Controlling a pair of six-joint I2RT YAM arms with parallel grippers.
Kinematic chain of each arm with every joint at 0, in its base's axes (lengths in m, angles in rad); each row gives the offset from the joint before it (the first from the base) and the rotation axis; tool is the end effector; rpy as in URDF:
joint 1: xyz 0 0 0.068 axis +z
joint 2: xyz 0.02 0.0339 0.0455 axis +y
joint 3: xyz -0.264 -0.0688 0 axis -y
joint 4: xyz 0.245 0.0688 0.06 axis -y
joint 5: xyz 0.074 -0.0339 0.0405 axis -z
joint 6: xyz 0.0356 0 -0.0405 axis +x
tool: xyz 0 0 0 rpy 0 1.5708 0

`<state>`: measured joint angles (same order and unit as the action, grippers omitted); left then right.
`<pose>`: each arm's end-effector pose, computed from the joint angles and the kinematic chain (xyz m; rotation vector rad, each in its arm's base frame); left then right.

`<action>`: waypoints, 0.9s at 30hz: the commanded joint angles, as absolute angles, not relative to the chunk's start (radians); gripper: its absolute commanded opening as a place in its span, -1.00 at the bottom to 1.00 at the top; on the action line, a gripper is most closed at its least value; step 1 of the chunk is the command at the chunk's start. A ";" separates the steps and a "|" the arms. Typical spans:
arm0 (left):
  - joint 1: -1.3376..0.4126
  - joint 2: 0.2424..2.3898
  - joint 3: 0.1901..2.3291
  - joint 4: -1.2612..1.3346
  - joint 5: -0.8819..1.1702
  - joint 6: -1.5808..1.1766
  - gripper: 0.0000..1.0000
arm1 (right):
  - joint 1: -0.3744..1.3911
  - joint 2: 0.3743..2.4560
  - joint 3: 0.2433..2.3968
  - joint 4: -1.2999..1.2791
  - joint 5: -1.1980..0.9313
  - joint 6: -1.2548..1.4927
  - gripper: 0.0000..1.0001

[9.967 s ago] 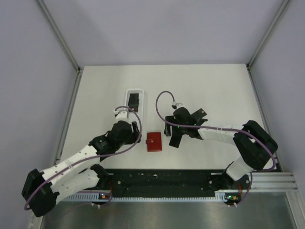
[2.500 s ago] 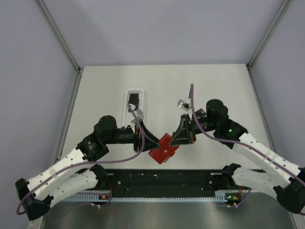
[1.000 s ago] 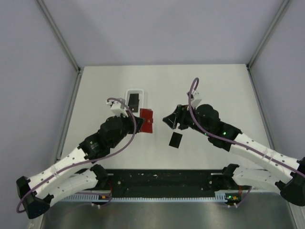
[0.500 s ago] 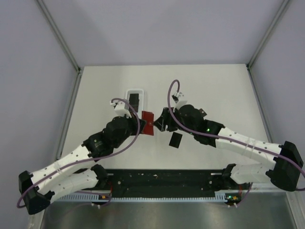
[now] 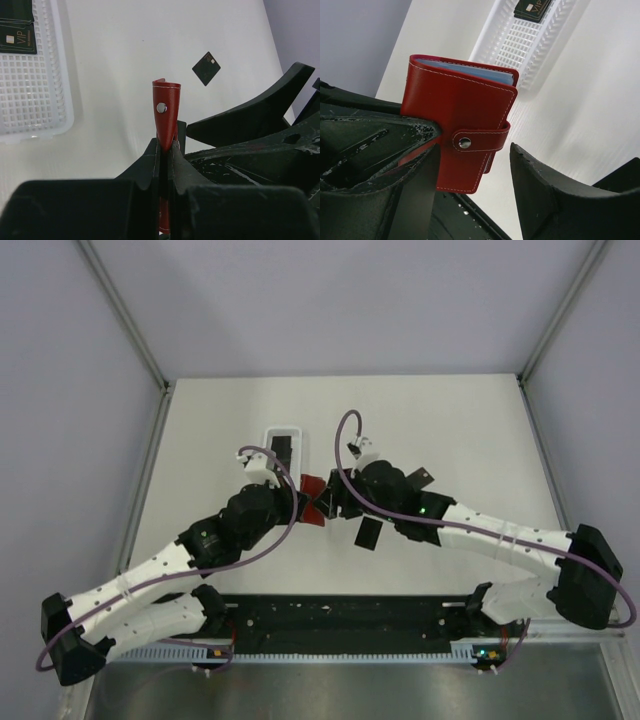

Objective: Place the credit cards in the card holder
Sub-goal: Open the card holder.

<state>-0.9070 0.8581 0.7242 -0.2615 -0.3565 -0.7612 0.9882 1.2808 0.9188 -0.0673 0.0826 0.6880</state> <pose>0.1313 -0.1477 0.2986 -0.0938 2.0140 -0.7455 0.1644 0.2442 0.2903 -0.2639 2.1245 0.9622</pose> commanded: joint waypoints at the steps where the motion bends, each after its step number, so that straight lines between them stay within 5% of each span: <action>1: -0.914 0.853 0.772 -0.201 -0.354 -0.770 -1.00 | 1.006 1.298 0.969 -0.025 0.069 0.706 0.15; 9: -0.914 0.845 0.752 -0.158 -0.311 -0.778 -1.00 | 1.006 1.339 0.988 -0.052 0.100 0.712 0.11; 20: -0.914 0.801 0.735 -0.176 -0.351 -0.773 -1.00 | 1.008 1.424 1.143 -0.520 0.511 0.729 -0.16; 27: -0.914 0.799 0.726 -0.186 -0.360 -0.776 -1.00 | 1.008 1.352 1.111 -0.554 0.562 0.746 -0.20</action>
